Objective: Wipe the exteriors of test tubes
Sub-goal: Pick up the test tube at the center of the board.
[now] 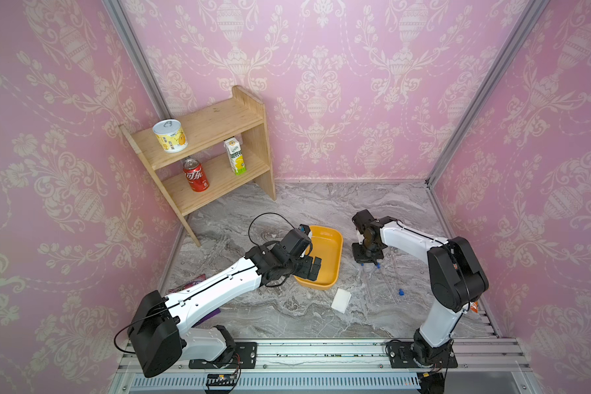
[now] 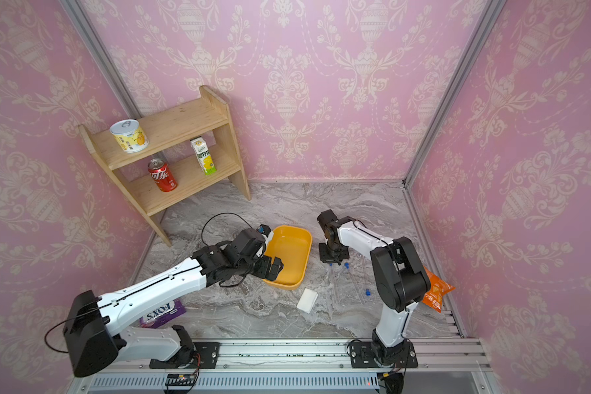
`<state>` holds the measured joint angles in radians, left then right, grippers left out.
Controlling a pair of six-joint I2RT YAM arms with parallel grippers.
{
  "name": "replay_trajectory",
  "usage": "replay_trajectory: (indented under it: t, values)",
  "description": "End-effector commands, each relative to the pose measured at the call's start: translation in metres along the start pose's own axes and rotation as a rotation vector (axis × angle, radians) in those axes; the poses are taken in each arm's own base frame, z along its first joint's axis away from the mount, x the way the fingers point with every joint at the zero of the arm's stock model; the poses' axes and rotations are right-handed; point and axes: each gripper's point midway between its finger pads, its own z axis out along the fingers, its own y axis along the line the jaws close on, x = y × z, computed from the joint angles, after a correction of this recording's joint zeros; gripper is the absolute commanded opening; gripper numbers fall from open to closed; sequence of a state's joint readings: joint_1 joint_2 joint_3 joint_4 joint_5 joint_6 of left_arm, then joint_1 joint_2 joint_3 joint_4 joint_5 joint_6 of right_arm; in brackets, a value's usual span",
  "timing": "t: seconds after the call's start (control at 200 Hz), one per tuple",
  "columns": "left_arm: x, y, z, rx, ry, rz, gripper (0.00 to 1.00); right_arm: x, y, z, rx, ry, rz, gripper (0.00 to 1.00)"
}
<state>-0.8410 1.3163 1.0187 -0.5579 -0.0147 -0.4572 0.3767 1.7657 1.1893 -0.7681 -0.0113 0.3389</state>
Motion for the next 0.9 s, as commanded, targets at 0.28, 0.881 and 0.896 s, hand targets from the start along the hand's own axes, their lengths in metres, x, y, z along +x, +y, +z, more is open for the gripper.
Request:
replay_trajectory:
  t: [0.28,0.881,0.896]
  values:
    - [0.018,-0.072,0.016,0.057,0.073,0.207,0.99,-0.002,-0.053,-0.075,-0.021,-0.103,0.114,0.1]
    - [0.068,-0.122,0.059,-0.105,0.256,0.291,0.53,0.013,-0.11,-0.079,-0.004,-0.152,0.308,0.1]
    - [0.07,-0.122,0.06,-0.111,0.257,0.289,0.52,0.013,-0.11,-0.079,-0.006,-0.15,0.308,0.1]
